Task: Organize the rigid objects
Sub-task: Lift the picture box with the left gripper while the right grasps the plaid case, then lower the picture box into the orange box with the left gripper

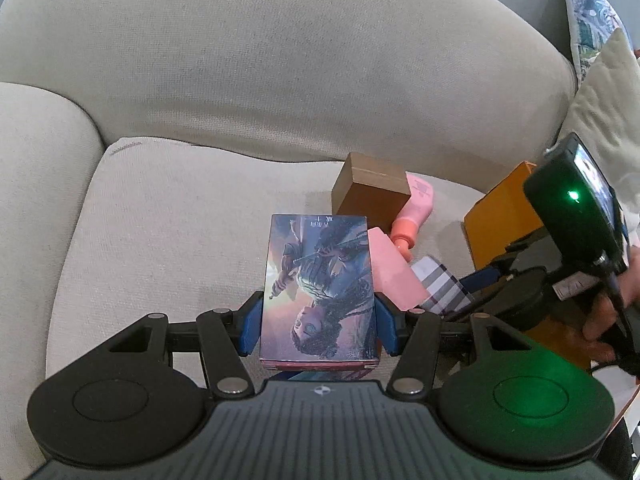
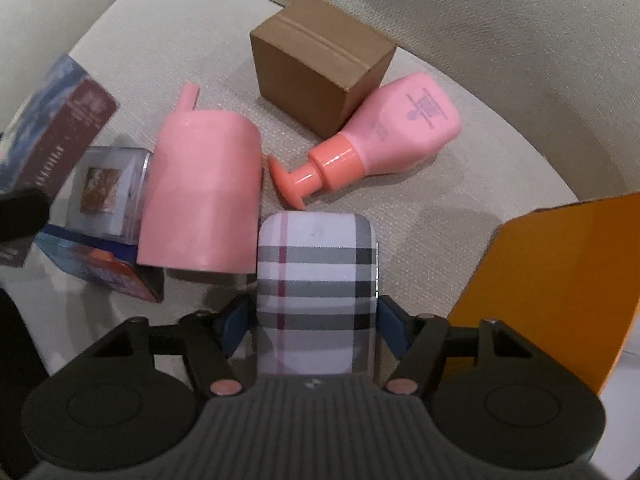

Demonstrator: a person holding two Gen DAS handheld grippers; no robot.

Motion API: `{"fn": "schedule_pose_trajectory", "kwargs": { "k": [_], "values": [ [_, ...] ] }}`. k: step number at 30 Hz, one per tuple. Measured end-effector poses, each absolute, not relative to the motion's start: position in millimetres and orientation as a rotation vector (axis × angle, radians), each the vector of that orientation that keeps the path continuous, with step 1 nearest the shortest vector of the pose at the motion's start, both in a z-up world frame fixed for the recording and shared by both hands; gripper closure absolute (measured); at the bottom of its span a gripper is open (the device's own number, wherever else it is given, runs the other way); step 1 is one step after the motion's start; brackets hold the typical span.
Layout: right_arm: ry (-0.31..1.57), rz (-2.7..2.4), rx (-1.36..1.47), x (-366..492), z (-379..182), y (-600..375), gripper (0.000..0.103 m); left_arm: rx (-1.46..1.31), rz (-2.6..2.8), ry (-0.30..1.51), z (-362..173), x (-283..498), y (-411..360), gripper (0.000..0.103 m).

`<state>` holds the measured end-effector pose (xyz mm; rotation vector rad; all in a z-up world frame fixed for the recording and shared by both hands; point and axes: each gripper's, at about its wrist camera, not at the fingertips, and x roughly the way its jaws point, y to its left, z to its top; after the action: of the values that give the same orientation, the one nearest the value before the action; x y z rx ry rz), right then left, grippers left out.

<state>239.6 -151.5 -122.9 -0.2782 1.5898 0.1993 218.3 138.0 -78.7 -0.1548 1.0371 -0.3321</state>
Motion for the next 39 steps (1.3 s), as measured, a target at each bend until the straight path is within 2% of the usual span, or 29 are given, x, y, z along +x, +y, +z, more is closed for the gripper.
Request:
{"fn": "schedule_pose_trajectory", "kwargs": {
  "k": [8,17,23,27,28,29,30,31,39],
  "values": [
    [1.477,0.174,-0.189,217,-73,-155,0.035,-0.16,-0.347,0.988,-57,198,130,0.039],
    [1.298,0.178,-0.065,171,17,-160,0.035,-0.193,-0.396,0.946,-18,174,103,0.039],
    [1.188,0.066,-0.014,124,62,-211,0.035,-0.195,-0.498,0.94,5,169,57,0.039],
    [1.181,-0.042,0.006,98,60,-261,0.036,-0.131,-0.583,0.95,15,172,9,0.039],
    [1.184,-0.061,0.016,94,55,-272,0.038,-0.111,-0.606,0.957,16,175,-4,0.039],
    [1.183,-0.066,0.034,89,54,-284,0.067,-0.091,-0.626,0.969,15,178,-20,0.039],
    [1.186,-0.09,0.042,86,51,-294,0.081,-0.075,-0.639,0.984,14,181,-33,0.039],
    [1.199,-0.126,0.033,85,48,-303,0.102,-0.056,-0.652,0.998,13,184,-47,0.039],
    [1.255,-0.143,0.081,90,2,-352,0.103,0.06,-0.711,1.064,-7,184,-102,0.039]
  ]
}}
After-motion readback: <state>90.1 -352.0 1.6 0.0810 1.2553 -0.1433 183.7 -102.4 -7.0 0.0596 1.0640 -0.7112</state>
